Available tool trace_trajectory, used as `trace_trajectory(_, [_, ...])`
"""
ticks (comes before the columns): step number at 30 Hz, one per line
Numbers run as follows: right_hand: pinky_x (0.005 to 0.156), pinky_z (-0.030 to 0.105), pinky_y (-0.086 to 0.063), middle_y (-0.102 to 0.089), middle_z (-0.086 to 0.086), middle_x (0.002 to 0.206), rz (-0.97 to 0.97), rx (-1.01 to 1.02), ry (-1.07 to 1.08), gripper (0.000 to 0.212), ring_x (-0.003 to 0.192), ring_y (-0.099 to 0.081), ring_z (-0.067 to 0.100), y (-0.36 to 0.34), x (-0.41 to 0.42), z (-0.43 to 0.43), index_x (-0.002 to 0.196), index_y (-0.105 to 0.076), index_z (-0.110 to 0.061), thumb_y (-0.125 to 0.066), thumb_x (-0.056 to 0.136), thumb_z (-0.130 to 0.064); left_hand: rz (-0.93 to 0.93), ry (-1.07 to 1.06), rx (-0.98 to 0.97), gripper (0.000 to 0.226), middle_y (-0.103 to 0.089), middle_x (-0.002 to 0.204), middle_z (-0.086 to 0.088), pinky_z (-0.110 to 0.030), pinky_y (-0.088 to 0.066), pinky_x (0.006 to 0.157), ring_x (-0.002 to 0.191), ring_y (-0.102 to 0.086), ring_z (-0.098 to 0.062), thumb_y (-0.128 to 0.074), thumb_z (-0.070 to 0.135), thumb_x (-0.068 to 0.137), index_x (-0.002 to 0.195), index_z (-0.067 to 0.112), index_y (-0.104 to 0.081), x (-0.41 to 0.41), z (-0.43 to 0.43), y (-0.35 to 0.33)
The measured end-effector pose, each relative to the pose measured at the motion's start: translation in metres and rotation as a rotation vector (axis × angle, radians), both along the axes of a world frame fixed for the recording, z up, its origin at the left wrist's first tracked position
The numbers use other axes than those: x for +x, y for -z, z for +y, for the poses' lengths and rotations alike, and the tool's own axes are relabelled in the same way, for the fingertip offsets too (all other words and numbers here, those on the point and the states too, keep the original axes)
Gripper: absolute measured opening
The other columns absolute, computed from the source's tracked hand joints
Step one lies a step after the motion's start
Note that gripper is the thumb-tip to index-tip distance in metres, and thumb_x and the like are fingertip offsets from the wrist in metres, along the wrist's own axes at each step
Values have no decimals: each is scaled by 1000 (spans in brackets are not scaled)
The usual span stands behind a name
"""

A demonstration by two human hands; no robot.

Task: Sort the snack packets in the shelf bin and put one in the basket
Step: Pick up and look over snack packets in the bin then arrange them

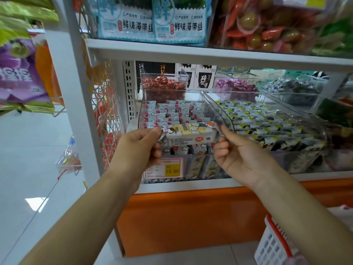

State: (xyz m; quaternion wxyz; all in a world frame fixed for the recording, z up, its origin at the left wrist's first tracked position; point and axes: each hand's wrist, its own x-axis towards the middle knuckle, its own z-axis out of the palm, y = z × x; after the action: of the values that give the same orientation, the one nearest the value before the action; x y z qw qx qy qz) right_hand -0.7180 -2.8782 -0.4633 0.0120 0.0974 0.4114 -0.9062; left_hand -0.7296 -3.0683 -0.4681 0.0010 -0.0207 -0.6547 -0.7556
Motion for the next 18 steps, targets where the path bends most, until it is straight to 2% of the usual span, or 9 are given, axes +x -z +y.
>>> trace_trajectory(2, [34, 15, -40, -52, 2, 50, -2, -49, -14, 11, 38, -48, 6, -1, 0, 0, 61, -69, -5, -64, 67, -13, -91, 65, 140, 35, -45, 48, 2, -17, -43, 40, 41, -43, -8, -53, 19, 93, 58, 14, -52, -1, -1, -2])
trace_trajectory(4, [35, 15, -40, -52, 1, 49, 25, 0, -10, 8, 39, -48, 6, -1, 1, 1, 72, -67, -6, -64, 70, -13, -140, 111, 235, 28, -46, 50, 2, -17, -43, 39, 42, -44, -7, -53, 18, 92, 65, 13, -52, -3, -2, -2])
trace_trajectory(6, [37, 16, -41, -54, 0, 50, 81, 185, 47, 4, 40, -49, 6, 1, 1, 4, 81, -62, -8, -62, 81, -12, -143, 139, 248, 26, -47, 52, 2, -17, -44, 40, 42, -45, -7, -54, 19, 92, 67, 14, -53, -4, -2, -1])
trace_trajectory(9, [39, 19, -46, -64, 0, 60, 210, 540, 158, 12, 46, -59, 10, 5, 3, 6, 80, -60, -10, -56, 91, -12, -108, 143, 210, 23, -50, 52, 2, -18, -46, 41, 44, -49, -9, -54, 22, 91, 69, 15, -54, -4, -2, 1])
trace_trajectory(13, [45, 21, -51, -71, 3, 76, 310, 545, 136, 11, 63, -71, 23, 3, 4, 6, 83, -51, -8, -50, 94, -8, -69, 146, 194, 21, -55, 56, 0, -21, -51, 47, 48, -56, -12, -54, 24, 92, 74, 13, -58, -3, 1, 0])
trace_trajectory(18, [51, 24, -55, -70, -4, 71, 384, 611, 122, 12, 67, -71, 20, 4, 4, 7, 85, -51, -9, -48, 94, -1, -43, 196, 231, 20, -60, 71, -4, -25, -56, 56, 61, -63, -16, -59, 27, 83, 92, 12, -69, -2, 2, 0])
